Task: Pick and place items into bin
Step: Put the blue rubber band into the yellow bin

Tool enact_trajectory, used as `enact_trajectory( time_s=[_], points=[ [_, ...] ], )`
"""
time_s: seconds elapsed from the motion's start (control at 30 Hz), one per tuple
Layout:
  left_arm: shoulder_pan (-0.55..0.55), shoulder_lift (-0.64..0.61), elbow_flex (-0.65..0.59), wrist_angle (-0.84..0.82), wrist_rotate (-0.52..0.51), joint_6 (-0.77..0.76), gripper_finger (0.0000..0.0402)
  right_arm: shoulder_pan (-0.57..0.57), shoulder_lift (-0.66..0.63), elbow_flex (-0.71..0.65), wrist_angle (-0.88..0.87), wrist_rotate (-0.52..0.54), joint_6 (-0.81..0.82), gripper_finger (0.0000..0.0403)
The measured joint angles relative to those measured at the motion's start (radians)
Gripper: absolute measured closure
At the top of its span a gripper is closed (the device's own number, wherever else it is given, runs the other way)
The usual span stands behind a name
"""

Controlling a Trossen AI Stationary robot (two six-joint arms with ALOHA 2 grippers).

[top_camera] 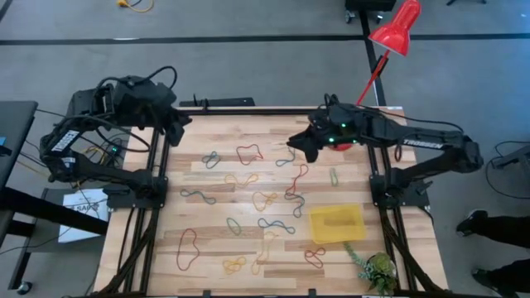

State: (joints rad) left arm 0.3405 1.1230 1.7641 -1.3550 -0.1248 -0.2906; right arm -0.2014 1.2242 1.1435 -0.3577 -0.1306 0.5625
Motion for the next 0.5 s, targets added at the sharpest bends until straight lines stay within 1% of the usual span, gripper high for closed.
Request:
enact_trajectory(
  time_s=[0.1, 0.2, 0.37, 0.5],
  points=[
    [0.000, 0.007, 0.000, -0.047, 0.007, 0.002, 0.0319, -0.011, 0.026, 0.000, -0.062, -0.026, 0.048, 0.0284],
    [-0.015, 0.009, -0.048, -0.053, 0.006, -0.010, 0.0319, -0.010, 0.055, 0.000, -0.101, -0.028, 0.057, 0.0284],
    [-0.047, 0.000, -0.190, -0.002, 0.014, -0.071, 0.0319, -0.031, 0.135, 0.000, -0.114, -0.035, 0.060, 0.0284],
    [-0.069, 0.003, -0.326, 0.115, 0.021, -0.109, 0.0319, -0.050, 0.158, 0.000, -0.098, -0.115, 0.058, 0.0284]
  ],
)
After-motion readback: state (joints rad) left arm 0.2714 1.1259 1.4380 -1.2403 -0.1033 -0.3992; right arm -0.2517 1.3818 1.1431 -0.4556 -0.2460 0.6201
